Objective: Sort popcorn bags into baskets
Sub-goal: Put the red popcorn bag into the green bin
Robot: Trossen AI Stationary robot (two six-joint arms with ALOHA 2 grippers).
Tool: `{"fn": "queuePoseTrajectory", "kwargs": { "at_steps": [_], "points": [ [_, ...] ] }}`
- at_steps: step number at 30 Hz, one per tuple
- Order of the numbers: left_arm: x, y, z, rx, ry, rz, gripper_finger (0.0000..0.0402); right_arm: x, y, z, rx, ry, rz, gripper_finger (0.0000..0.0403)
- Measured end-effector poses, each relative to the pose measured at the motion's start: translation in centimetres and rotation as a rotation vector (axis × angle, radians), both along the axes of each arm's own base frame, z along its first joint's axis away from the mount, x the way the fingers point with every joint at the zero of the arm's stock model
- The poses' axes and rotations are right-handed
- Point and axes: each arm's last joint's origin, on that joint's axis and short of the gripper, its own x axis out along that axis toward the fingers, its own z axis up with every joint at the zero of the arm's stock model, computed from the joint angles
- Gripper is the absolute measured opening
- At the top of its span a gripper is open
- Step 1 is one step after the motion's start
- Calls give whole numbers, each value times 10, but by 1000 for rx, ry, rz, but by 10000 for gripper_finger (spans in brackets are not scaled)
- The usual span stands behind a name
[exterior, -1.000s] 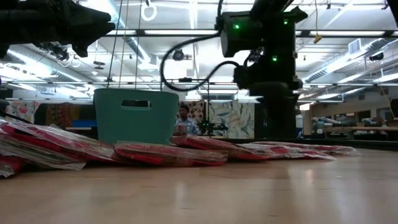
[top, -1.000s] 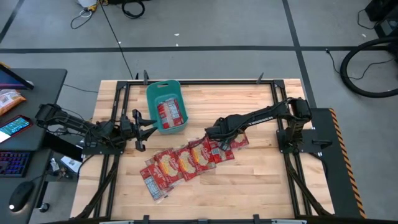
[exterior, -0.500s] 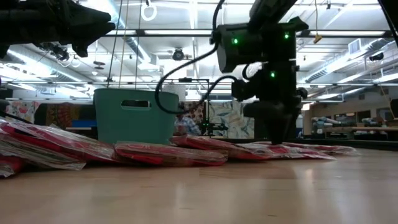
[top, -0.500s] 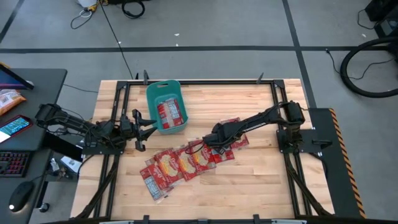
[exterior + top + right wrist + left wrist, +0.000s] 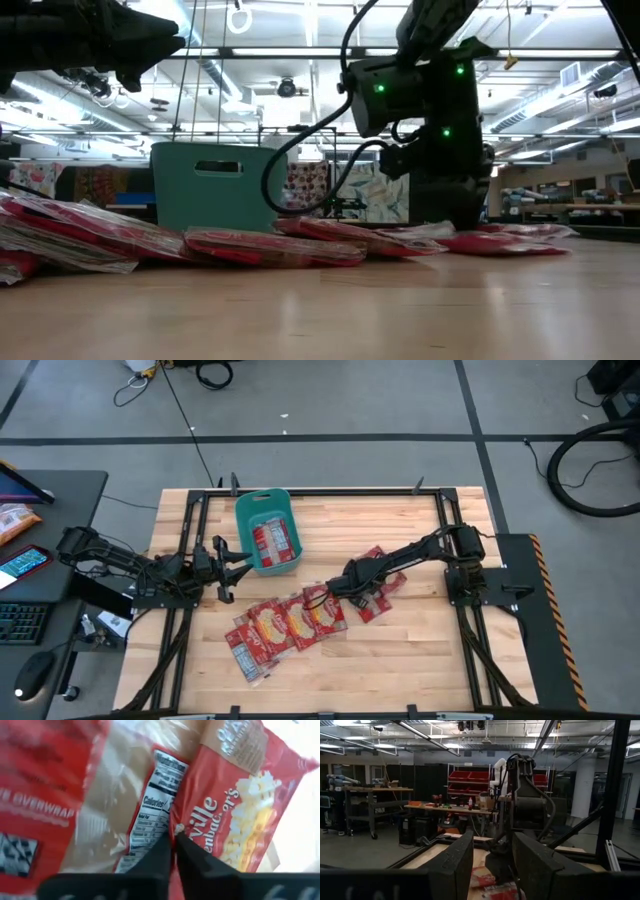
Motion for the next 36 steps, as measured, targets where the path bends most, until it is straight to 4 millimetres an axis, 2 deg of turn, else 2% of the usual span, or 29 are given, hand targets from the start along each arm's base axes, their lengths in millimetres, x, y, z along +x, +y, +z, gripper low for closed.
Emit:
{"fn": "queuePoseTrajectory", "kwargs": {
  "at_steps": [5, 12, 23, 27, 36],
  "points": [
    [0, 0, 0, 0, 0, 0, 144, -2, 6, 4, 1, 48, 56, 15],
    [0, 0, 0, 0, 0, 0, 144, 3, 17, 32, -89, 108, 190, 6],
    [0, 0, 0, 0, 0, 0, 144, 20, 27, 60, -285, 51, 373, 2],
    [0, 0, 0, 0, 0, 0, 144, 25, 25, 69, -352, 50, 430, 2],
    [0, 0, 0, 0, 0, 0, 144, 37, 0, 84, -575, 144, 589, 3]
  ]
}}
